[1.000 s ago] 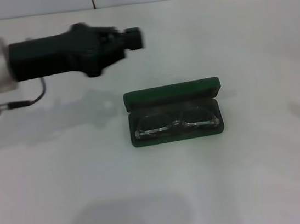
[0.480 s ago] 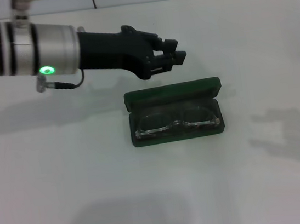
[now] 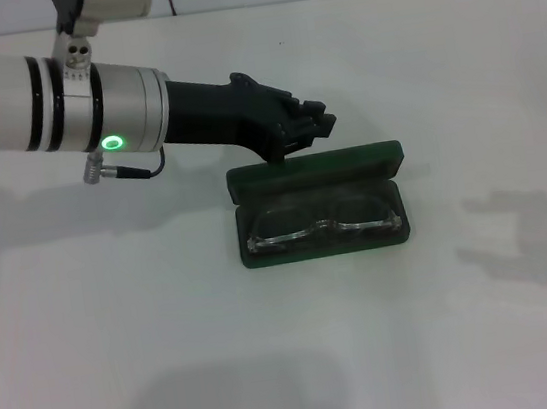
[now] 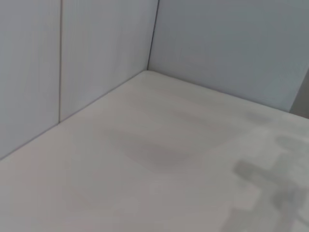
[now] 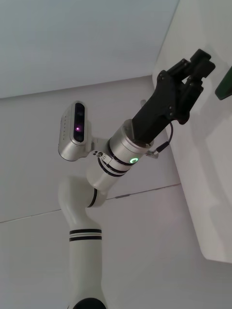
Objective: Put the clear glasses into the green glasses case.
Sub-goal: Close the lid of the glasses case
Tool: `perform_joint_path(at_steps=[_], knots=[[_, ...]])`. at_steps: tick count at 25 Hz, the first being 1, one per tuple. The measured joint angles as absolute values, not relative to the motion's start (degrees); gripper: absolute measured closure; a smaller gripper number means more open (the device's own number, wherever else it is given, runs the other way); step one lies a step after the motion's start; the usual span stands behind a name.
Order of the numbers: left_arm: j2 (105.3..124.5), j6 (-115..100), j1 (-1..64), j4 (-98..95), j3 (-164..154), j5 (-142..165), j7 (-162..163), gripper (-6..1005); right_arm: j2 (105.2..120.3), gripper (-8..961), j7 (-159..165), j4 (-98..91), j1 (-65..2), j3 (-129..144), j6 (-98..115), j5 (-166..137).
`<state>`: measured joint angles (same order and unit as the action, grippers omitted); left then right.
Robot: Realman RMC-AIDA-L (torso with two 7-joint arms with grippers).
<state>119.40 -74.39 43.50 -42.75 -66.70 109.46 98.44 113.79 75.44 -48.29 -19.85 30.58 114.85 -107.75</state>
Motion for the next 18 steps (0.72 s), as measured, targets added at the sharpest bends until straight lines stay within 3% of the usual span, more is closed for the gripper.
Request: perform_joint_path(at_steps=[5, 11, 18], knots=[[119.50, -74.59, 43.53, -42.72, -68.31, 110.15, 98.66, 892, 113.40, 307, 75.41, -47.40, -20.06, 30.54, 114.78, -108.25], [119.67, -73.68, 43.56, -42.33, -69.61, 110.02, 98.30, 838, 113.46, 307, 75.36, -47.33, -20.05, 30.64, 114.23, -108.59], [119.73, -70.85, 43.55, -42.01, -69.65, 109.69, 97.80, 842, 113.65, 307, 75.26, -46.78, -20.10, 30.67, 113.76, -109.78]])
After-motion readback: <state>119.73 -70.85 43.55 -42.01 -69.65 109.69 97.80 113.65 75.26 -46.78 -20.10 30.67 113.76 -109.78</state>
